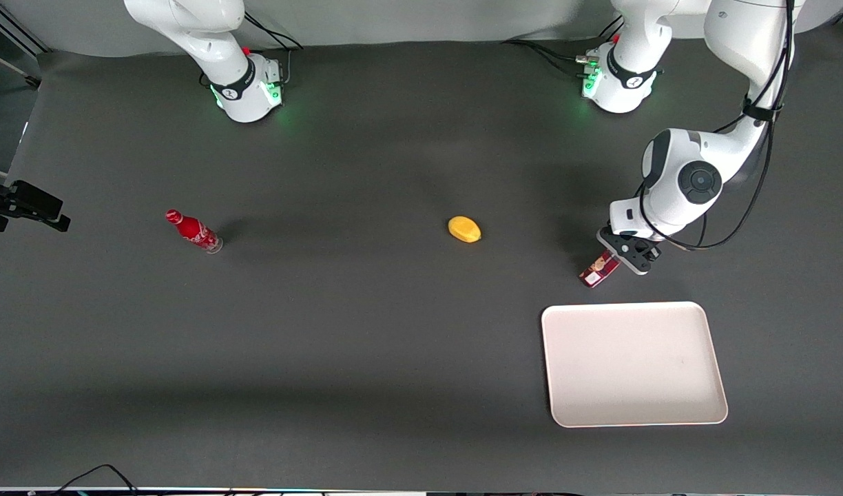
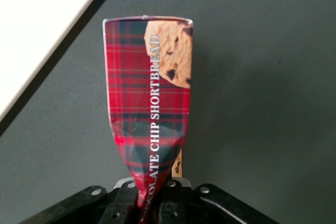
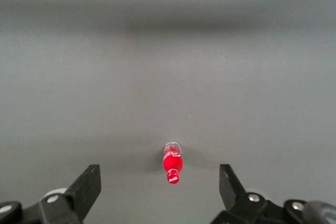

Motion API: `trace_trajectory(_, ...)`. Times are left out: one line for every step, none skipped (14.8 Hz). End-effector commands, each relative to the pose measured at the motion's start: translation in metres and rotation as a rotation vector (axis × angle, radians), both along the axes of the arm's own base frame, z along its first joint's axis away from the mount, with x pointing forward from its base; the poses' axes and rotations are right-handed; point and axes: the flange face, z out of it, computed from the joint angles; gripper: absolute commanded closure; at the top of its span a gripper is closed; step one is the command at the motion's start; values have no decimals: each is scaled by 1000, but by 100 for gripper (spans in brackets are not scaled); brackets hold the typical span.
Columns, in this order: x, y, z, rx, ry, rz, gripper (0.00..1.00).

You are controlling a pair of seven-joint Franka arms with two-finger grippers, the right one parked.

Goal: Place red cookie box on tray
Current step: 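Close the left gripper on the cookie box's end and lift it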

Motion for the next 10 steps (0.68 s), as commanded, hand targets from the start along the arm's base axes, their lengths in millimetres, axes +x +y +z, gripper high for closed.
trace_trajectory(6,3,13,-13,-12,21,100)
trace_trajectory(11,3,19,-23,-5,44,100)
trace_trajectory(18,2,30,-36,8,67,100)
trace_trajectory(27,2,46,-48,33,86,100)
trace_trajectory(37,4,61,-56,64,104,100)
trace_trajectory(50,13,79,-59,88,125,100)
trace_trajectory(60,19,96,-63,107,140,100)
trace_trajectory(71,19,114,-70,116,148,100)
trace_trajectory(78,19,130,-76,122,173,100)
trace_trajectory(87,24,149,-74,120,212,100)
